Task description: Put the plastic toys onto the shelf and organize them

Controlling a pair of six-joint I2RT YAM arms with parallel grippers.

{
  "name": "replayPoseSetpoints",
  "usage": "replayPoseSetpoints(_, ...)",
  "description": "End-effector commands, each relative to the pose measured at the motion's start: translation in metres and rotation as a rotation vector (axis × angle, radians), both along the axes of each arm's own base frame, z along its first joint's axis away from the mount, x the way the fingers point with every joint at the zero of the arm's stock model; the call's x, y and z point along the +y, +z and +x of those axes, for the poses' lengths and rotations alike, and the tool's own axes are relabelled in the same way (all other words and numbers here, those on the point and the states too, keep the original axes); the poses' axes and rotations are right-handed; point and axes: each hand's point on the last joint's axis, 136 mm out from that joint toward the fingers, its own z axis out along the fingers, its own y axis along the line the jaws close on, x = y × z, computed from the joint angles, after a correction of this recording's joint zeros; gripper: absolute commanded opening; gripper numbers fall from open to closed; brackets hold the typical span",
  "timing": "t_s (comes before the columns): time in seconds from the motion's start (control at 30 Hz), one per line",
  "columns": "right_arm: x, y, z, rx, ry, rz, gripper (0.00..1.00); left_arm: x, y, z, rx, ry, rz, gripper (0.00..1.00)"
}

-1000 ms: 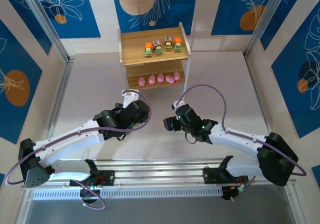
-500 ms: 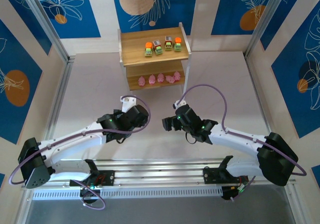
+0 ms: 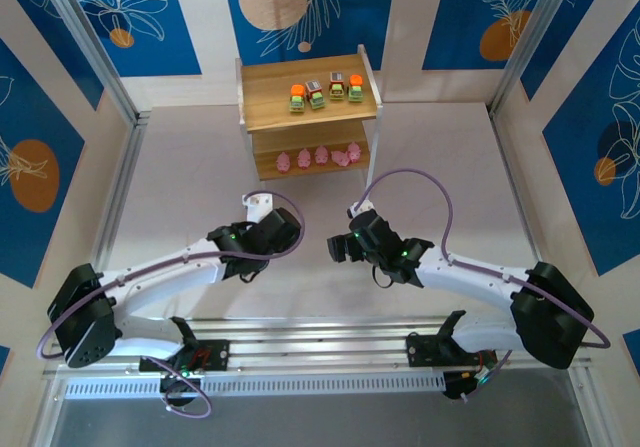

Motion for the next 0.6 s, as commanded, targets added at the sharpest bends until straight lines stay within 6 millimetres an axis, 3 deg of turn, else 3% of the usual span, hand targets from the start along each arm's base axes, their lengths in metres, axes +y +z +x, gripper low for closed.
replayPoseSetpoints(0.0, 0.000, 0.007, 0.006, -0.008, -0.029, 0.012, 0.97, 0.002, -0.015, 0.002, 0.027, 0.032, -0.021, 0.87)
replayPoseSetpoints(0.27, -0.001, 0.006, 0.008, -0.003, -0.037, 0.015, 0.97, 0.002, -0.042, 0.009, 0.080, 0.058, -0.032, 0.83)
replayPoseSetpoints(0.57, -0.002, 0.006, 0.008, 0.001, -0.042, 0.018, 0.96, -0.003, -0.067, 0.015, 0.128, 0.065, -0.035, 0.71)
